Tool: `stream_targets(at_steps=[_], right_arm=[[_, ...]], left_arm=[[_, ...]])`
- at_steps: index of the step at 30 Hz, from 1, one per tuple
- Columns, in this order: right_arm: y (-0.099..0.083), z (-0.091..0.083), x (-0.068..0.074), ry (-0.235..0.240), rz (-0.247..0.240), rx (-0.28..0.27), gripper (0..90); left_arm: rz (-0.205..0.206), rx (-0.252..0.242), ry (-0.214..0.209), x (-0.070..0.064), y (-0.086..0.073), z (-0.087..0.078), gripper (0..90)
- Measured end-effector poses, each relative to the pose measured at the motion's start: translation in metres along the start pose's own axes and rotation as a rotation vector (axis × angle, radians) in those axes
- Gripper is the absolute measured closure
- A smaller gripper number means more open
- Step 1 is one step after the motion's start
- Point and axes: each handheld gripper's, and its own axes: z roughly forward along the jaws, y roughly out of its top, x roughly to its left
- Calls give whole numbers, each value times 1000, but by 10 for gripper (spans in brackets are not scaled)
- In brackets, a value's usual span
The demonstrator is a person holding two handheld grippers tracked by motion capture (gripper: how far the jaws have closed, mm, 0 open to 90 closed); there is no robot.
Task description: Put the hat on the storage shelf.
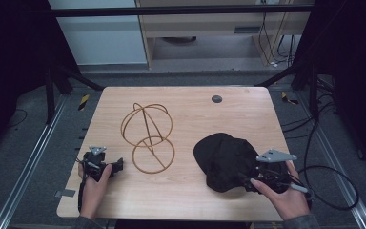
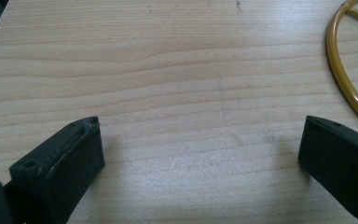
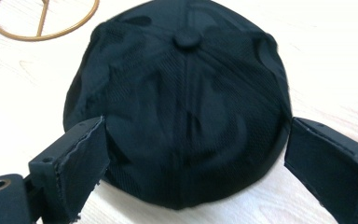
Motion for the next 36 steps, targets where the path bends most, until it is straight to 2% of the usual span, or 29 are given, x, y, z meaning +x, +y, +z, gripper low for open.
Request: stream_targets(at_steps=[6,7,12,15,19,23,24,25,29,32,36], right_arm=[[15,13,2,7,-26,26,68],[19,20,1,16,-27,43,68],[21,35,-4,24,-13,87,74],[20,39,-7,39,-8,98,127],[18,39,-10,59,-9,102,241],[16,39,-13,91,-4,104,407],[16,39,-13,91,-4,104,407],[15,40,-14,112,-11,104,499],[15,40,-15,150,-11,90,689],[17,40,-17,155,-15,74,760],[22,41,-18,167,-21,76,808]], left_arm=[[2,1,-2,0,0,0,0],[4,1,-2,-1,0,0,0],[13,2,-9,-2,0,0,0],[15,-2,-14,-3,0,0,0],[21,0,-16,-3,0,0,0],[23,-1,-17,-4,0,0,0],[23,-1,-17,-4,0,0,0],[20,-3,-18,-4,0,1,0],[20,-3,-19,-4,1,1,0],[20,-3,-19,-4,1,1,0],[20,-3,-19,-4,1,1,0]])
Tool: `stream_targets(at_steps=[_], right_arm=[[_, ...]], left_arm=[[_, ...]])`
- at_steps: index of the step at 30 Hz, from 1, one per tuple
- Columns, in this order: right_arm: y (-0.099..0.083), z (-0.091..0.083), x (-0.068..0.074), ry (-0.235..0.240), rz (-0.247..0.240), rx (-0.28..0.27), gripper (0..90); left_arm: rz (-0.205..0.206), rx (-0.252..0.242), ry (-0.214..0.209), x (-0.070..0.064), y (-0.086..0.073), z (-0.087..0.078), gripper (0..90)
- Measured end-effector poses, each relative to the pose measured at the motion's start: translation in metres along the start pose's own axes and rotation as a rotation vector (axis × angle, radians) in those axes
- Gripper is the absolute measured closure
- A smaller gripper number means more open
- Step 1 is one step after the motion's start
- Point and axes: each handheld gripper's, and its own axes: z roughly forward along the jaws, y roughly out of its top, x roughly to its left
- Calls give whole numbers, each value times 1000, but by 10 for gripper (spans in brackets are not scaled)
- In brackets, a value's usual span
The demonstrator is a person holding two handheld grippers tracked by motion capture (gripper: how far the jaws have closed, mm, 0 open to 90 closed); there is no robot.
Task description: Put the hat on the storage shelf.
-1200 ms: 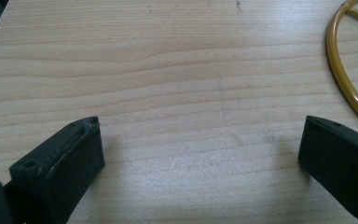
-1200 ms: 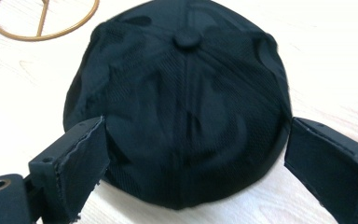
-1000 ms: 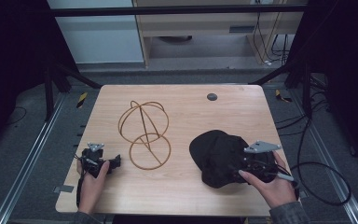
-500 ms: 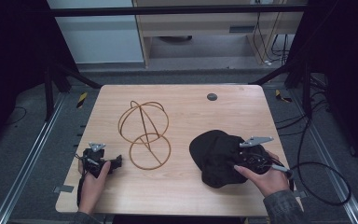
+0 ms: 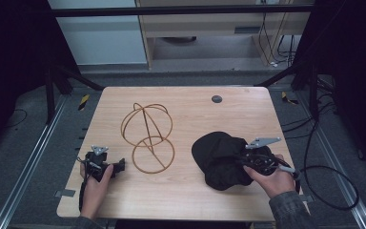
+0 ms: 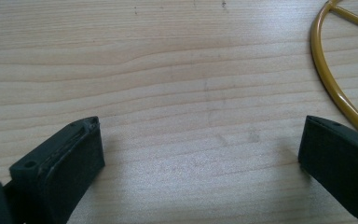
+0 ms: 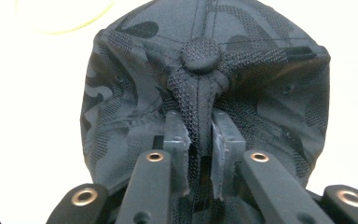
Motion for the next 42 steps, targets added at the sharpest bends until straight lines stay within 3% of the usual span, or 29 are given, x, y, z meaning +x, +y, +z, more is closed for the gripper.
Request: stream_targets(at_steps=[6,13,18,25,30,35,42], right_arm=[[13,-4,-3,19,22,17,845],[47,-14,-9,57,68,63,851],[63,-19,-13,78,89,42,855],[95,-34,-16,80,141,-54,858],[116,-42,-14,62,149,-118,858],[135,-50,-12,77,172,-181,859],[160,-54,-7,77,185,-234,862]], left_arm=[[0,0,0,0,0,0,0],[2,1,-1,0,0,0,0],[2,1,-1,0,0,0,0],[2,1,-1,0,0,0,0],[2,1,-1,0,0,0,0],[2,1,-1,0,0,0,0],[-1,-2,-1,0,0,0,0]])
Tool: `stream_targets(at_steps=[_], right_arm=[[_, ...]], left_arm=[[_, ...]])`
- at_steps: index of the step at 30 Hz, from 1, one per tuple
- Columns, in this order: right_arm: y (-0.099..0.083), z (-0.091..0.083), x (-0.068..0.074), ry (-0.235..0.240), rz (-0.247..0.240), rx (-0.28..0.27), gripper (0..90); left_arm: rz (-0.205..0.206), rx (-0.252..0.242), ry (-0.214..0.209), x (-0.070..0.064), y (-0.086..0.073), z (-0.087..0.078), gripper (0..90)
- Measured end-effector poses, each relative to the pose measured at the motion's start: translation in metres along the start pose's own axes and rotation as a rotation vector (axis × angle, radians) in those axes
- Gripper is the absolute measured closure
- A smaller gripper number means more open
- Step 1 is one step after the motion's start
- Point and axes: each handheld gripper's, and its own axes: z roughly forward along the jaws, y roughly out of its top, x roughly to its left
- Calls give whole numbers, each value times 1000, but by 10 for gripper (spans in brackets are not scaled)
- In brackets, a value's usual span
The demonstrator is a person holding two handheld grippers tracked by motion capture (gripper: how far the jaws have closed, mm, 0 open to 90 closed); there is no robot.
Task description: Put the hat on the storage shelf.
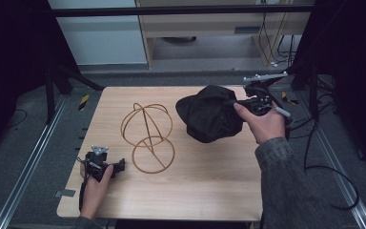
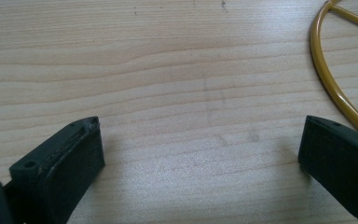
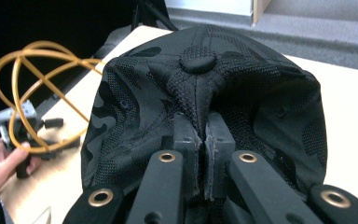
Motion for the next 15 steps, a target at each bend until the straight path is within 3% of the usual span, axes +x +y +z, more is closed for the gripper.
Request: stream_targets(at_steps=[15], right_arm=[[27,5,24,40,6,-81,865]], left_arm=[[0,0,0,0,0,0,0]])
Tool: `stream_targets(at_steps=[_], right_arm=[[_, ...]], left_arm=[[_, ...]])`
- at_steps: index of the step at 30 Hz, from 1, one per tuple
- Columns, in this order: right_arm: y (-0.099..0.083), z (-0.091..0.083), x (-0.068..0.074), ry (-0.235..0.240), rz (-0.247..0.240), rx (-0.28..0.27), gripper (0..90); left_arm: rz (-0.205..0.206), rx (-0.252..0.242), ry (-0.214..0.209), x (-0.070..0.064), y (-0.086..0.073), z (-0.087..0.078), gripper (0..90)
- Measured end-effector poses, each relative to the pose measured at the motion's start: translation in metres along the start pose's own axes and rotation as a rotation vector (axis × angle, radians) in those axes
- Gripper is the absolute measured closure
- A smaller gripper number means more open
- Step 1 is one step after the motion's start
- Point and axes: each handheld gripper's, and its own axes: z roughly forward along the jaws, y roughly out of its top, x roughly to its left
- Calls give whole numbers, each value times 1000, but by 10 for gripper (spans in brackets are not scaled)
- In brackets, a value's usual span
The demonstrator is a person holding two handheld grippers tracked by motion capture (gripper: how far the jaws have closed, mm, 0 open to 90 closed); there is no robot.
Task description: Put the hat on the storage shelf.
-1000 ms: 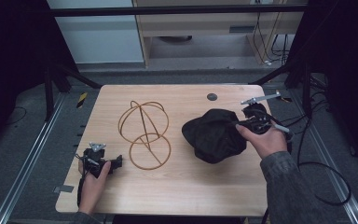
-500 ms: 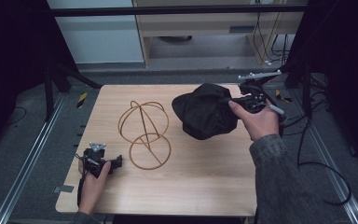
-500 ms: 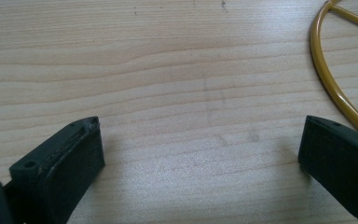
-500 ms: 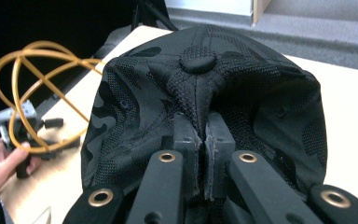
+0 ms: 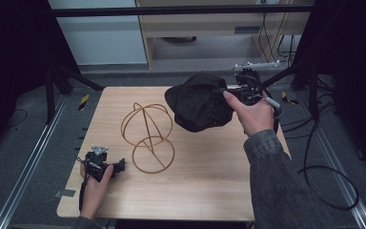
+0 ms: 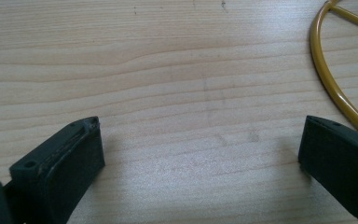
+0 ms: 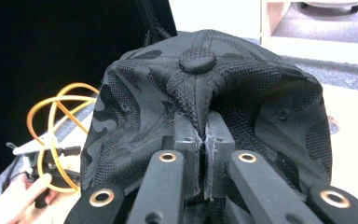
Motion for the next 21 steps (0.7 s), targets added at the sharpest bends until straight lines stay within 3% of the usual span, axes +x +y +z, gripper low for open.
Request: stream_targets(at_steps=[9,21], right_arm=[[8,-1,9,17,-8,-33,866],[16,-2,32,86,-15,-74,865]], left_arm=[[0,2,-1,0,0,0,0],[0,1,0,0,0,0,0]])
